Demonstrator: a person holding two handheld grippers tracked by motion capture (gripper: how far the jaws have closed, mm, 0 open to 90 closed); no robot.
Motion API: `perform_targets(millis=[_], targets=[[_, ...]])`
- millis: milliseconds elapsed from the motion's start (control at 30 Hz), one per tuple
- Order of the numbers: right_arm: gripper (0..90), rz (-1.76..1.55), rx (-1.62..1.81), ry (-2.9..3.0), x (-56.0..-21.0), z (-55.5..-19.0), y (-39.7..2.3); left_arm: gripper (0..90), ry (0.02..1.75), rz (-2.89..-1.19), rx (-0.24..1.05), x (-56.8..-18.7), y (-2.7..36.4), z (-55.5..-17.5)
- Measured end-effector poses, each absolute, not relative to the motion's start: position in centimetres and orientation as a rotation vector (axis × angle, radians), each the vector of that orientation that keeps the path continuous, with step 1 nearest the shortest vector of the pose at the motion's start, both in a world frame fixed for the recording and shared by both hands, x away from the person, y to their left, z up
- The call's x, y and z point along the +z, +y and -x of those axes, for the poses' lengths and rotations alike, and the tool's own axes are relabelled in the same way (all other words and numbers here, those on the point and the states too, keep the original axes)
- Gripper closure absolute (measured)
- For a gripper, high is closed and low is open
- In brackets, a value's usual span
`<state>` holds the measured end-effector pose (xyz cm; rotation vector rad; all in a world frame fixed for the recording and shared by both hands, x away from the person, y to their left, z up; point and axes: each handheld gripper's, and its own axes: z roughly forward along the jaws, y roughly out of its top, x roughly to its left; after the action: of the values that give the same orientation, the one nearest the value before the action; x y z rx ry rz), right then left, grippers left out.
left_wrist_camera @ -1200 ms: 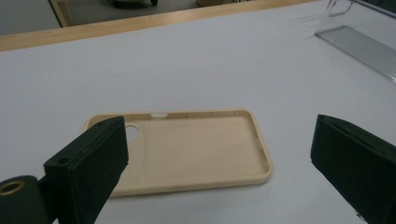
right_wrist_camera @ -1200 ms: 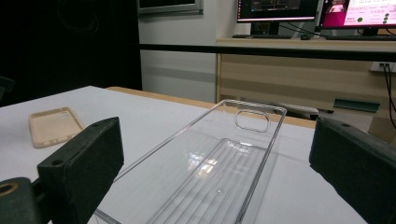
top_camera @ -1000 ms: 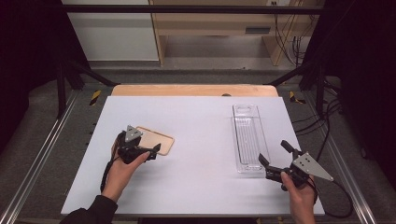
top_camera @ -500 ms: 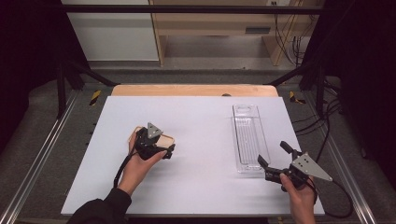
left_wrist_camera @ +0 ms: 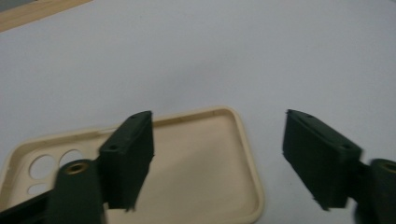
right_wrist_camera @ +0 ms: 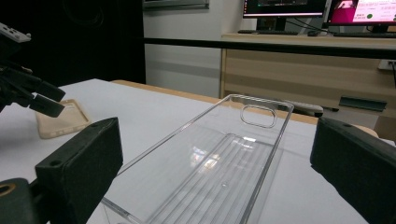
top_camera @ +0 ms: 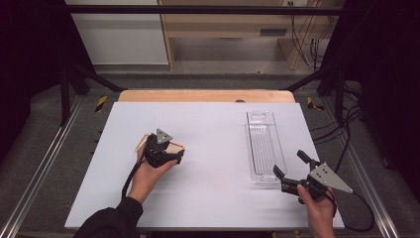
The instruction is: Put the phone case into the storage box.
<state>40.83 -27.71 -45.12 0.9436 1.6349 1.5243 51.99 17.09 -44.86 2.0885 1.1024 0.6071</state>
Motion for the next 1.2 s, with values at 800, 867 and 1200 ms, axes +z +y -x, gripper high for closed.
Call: perform_targets(millis=[800,867,1200], targets=[[3.3,-0.951,1.528,1.614,-45.2,-40.9,-27.8,90.0,1.198,-2.111,0.539,-45.9,16.9,-52.8],[3.4,-0.953,1.524,1.614,-45.1,-40.9,-27.8,90.0,1.184,-2.124,0.522,-46.3,16.4,-52.9],[3.3,-0.939,1.509,1.624,-45.1,-40.8,-27.7,90.0,1.183,-2.165,0.486,-47.0,15.4,-53.1]])
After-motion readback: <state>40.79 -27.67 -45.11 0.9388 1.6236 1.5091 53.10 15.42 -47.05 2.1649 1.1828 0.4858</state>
